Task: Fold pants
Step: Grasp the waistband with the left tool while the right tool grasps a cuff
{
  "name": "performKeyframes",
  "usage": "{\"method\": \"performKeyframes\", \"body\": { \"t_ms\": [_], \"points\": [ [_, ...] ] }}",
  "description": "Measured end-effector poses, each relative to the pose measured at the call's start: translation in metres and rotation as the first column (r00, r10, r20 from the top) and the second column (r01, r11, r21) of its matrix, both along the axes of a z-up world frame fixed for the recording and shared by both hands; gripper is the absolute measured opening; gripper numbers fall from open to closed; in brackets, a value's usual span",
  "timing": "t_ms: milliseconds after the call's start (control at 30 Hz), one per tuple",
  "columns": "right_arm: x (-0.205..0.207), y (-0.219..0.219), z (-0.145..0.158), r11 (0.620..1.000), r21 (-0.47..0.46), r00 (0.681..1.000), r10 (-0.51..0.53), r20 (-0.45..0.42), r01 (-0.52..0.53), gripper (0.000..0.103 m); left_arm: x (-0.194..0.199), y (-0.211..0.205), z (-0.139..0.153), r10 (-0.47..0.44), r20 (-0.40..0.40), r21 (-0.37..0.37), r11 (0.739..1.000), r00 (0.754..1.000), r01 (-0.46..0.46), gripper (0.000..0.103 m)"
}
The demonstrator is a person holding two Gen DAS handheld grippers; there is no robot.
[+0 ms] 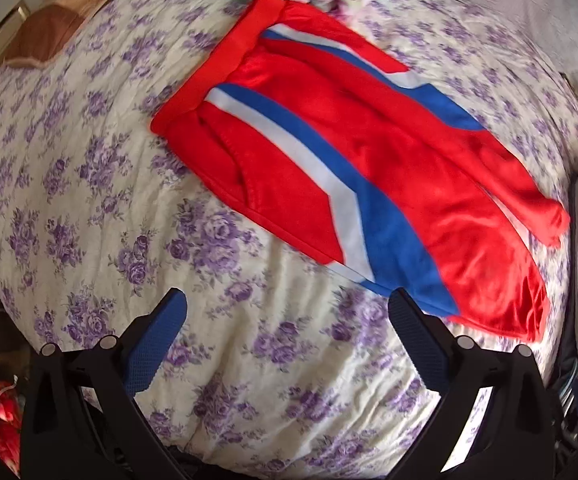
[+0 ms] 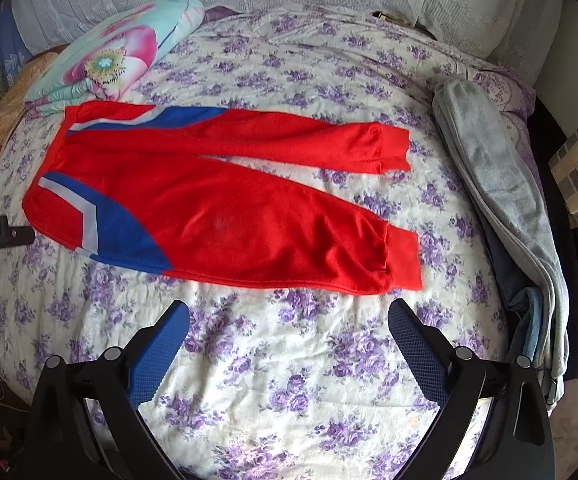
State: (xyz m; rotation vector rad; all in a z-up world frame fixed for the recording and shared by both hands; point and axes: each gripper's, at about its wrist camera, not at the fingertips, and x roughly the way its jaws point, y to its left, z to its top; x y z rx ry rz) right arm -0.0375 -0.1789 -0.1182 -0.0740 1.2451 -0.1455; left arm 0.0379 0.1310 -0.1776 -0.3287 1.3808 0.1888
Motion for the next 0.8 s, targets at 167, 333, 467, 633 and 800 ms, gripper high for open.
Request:
{"method": "performKeyframes", "body": {
  "t_ms": [167,333,467,633,800],
  "points": [
    [0.005,-0.007,-0.015,1.000,-0.013,0.999,-0.022,-0.049,0.021,0.099,0.048,0.057,-0.055,0.118,-0.105,-0.091,0.988,0.987,-0.128,0.098],
    [0.008,-0.022,-0.022,0.998,-0.012,0.996,-0.057,-0.073,0.057,0.099,0.078,0.083,-0.078,0.180,-0.122,-0.154,0.968,0.976,-0.198,0.088],
    [0.003,-0.048,-0.025,0.994,-0.013,0.991,-0.110,-0.076,0.110,0.099,0.090,0.093,-0.056,0.206,-0.046,-0.171,0.962,0.977,-0.211,0.011],
    [-0.014,-0.096,-0.025,0.972,0.104,0.978,-0.205,-0.052,0.209,0.099,0.071,0.096,-0.037,0.210,0.058,-0.190,0.962,0.976,-0.196,0.009],
    [-0.025,-0.140,-0.053,0.906,0.248,0.938,-0.341,-0.057,0.344,0.099,0.051,0.095,-0.055,0.202,0.059,-0.168,0.968,0.978,-0.189,0.008]
  ]
}}
